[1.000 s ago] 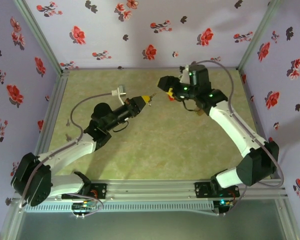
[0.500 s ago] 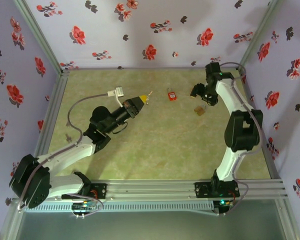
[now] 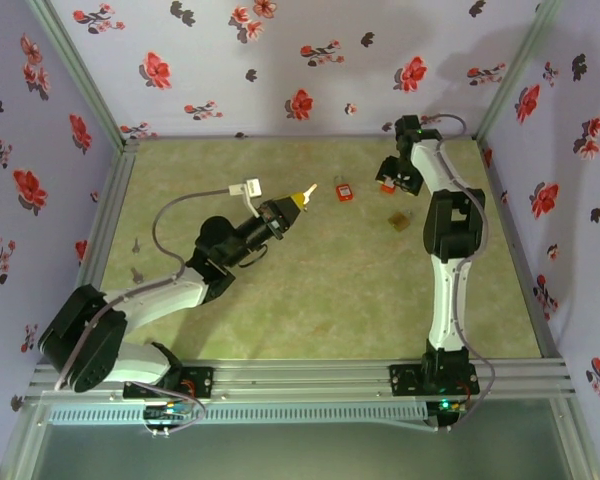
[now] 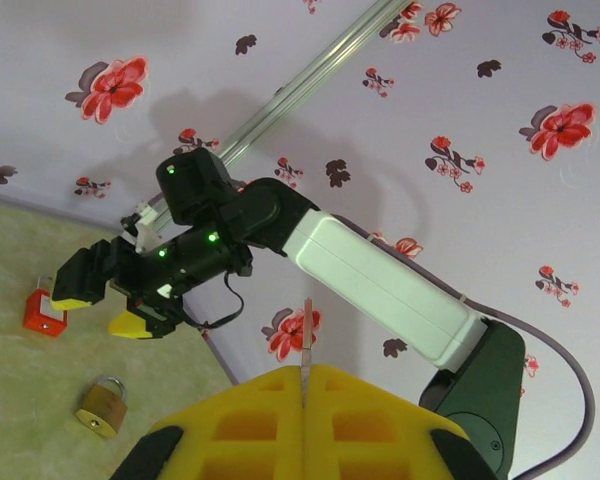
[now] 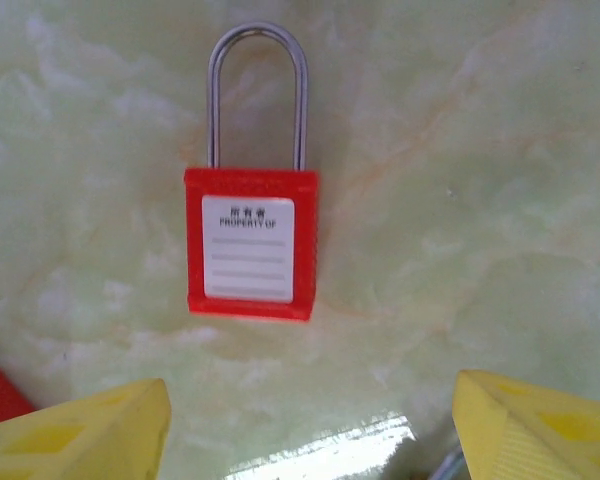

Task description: Unlock with the key

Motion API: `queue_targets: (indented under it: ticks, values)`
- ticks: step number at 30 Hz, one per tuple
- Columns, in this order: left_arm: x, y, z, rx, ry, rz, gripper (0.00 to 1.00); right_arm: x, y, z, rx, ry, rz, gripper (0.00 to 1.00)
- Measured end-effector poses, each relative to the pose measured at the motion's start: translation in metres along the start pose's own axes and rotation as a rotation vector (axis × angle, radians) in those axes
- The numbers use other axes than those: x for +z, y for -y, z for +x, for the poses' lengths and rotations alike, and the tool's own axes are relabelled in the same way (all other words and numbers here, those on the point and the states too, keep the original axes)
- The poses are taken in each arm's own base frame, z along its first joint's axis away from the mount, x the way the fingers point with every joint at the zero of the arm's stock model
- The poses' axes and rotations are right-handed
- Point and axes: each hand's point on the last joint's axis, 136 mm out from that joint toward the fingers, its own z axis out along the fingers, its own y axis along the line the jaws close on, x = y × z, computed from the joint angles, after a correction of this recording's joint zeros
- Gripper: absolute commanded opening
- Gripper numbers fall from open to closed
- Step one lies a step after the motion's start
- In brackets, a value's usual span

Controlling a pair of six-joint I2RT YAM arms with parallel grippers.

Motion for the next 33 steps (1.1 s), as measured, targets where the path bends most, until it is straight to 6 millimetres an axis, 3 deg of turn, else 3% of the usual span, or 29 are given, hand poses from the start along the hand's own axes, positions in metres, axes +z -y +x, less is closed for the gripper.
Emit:
queue_targets:
  ticks: [14, 23, 33]
  values:
    - [0.010, -0.017, 0.010, 0.013, 0.018, -0.007, 0.00, 0.043, -0.010, -0.015, 0.077, -0.006, -0.012, 0.63]
    - [0.010, -0.015, 0.005, 0.017, 0.046, 0.002, 0.00, 0.044, -0.010, -0.027, 0.091, 0.017, -0.018, 0.49]
    - [0.011, -0.017, 0.006, 0.017, 0.044, -0.002, 0.00, 0.044, -0.008, -0.025, 0.076, -0.003, -0.009, 0.39]
